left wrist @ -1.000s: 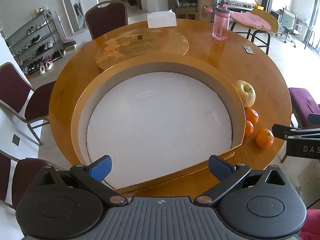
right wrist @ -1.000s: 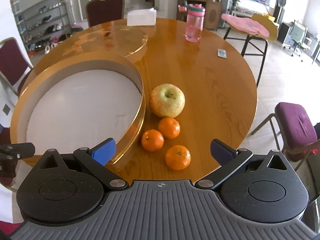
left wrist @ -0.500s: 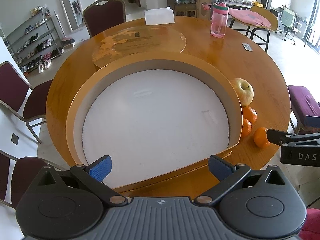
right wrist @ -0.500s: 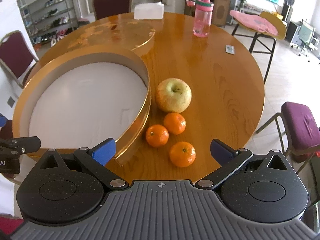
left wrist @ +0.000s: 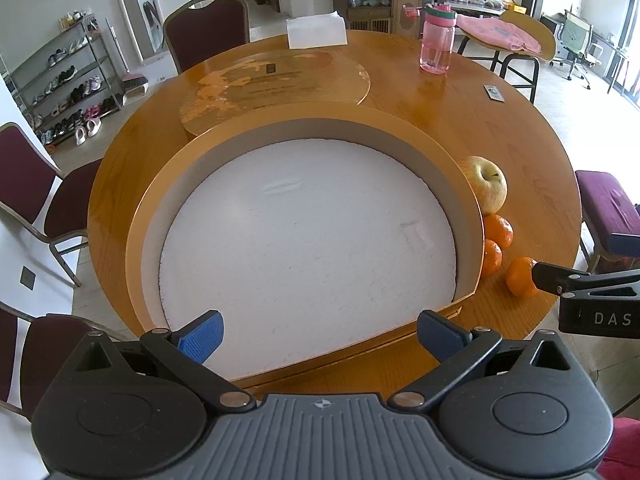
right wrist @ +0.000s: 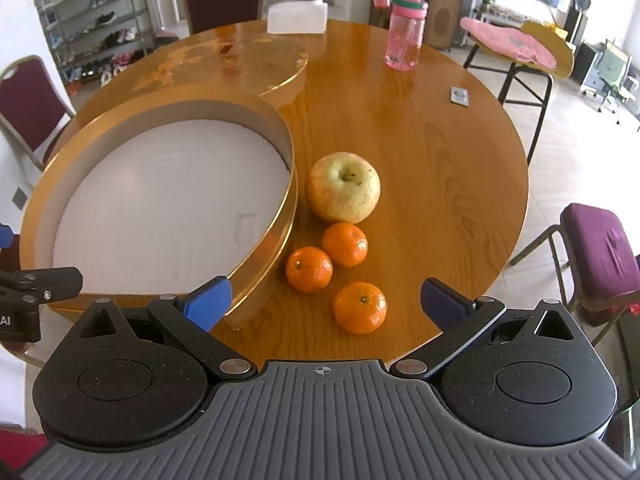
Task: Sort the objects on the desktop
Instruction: 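Move the right gripper toward the nearest mandarin orange beside the apple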
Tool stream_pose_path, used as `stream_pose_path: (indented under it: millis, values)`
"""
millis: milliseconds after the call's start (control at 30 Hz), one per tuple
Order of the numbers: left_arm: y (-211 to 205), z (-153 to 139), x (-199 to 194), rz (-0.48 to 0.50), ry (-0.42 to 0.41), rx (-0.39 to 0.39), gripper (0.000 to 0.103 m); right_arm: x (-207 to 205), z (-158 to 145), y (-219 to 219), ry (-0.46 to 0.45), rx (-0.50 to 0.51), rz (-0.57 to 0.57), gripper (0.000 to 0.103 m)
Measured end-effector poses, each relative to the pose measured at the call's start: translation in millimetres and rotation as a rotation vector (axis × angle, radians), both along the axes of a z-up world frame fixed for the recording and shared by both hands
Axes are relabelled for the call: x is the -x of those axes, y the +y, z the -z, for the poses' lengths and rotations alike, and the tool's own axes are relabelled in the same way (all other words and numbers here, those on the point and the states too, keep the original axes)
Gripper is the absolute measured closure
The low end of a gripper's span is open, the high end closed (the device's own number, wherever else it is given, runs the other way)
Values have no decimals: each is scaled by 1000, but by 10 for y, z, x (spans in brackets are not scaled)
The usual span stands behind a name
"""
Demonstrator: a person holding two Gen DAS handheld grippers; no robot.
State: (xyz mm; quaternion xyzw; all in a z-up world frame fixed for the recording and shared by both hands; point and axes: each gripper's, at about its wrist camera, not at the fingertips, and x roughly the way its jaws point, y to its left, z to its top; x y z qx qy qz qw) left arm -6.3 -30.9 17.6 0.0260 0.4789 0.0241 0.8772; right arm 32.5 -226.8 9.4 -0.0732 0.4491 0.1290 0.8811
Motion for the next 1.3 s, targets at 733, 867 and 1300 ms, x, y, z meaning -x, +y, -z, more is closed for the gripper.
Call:
stream_pose_path:
  millis: [733,867,1300]
  values:
    - [16,72,-100,6,31,2,0,-155,71,-65,43,-33,6,0]
    - [66,119,-126,18,19,-9,0,-278,117,-235,25,-90,14,0]
    - [115,340,-152,3,105,-5,1,-416,741,-417,95,-108,-98,0]
